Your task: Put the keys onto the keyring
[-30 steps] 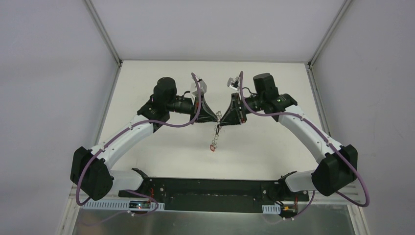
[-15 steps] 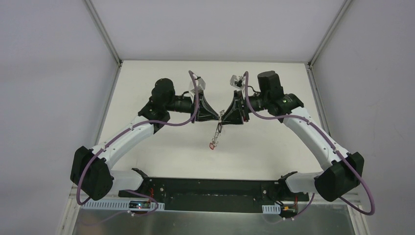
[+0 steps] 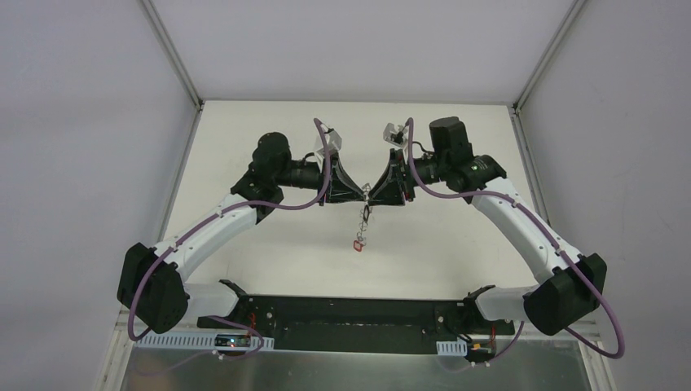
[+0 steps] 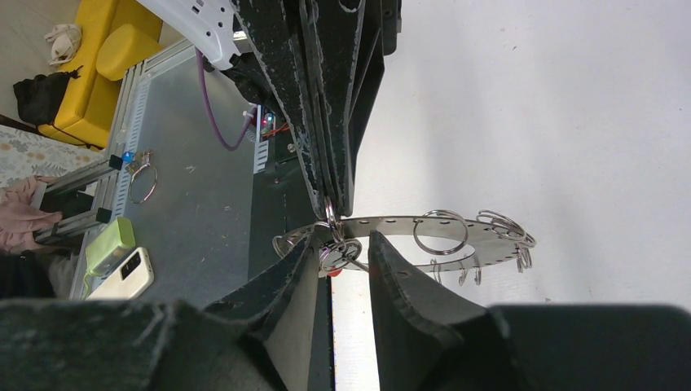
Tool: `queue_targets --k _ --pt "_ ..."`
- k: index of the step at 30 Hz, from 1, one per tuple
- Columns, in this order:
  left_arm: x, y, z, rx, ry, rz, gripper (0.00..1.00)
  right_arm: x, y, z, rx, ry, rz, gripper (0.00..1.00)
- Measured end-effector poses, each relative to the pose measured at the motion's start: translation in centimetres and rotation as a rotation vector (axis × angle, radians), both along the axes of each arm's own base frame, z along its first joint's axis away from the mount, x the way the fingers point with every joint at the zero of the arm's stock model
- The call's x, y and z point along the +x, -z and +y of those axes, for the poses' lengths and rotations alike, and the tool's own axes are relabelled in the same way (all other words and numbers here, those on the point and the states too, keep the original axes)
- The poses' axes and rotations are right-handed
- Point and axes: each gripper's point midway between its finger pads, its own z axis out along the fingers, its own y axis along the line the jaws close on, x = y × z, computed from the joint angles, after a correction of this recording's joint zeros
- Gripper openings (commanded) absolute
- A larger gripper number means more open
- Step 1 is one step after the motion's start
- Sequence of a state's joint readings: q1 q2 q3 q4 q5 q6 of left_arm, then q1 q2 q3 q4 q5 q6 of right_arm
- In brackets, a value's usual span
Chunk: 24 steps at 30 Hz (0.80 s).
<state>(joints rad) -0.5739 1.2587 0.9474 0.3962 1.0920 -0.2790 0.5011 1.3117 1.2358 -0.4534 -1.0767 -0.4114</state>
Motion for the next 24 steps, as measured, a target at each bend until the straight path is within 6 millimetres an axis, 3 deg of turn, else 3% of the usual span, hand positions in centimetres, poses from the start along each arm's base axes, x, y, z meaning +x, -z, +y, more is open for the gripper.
queue_targets --k 13,24 --pt "-0.01 0.07 -0.03 -0.004 0.000 0.007 0.00 -0.42 0.00 0.30 0.000 -0.015 0.003 0.22" --pt "0.23 0.22 0.04 -0.001 -0.006 0.017 0.00 -0.48 0.35 0.55 -0.007 -0.022 0.012 0.00"
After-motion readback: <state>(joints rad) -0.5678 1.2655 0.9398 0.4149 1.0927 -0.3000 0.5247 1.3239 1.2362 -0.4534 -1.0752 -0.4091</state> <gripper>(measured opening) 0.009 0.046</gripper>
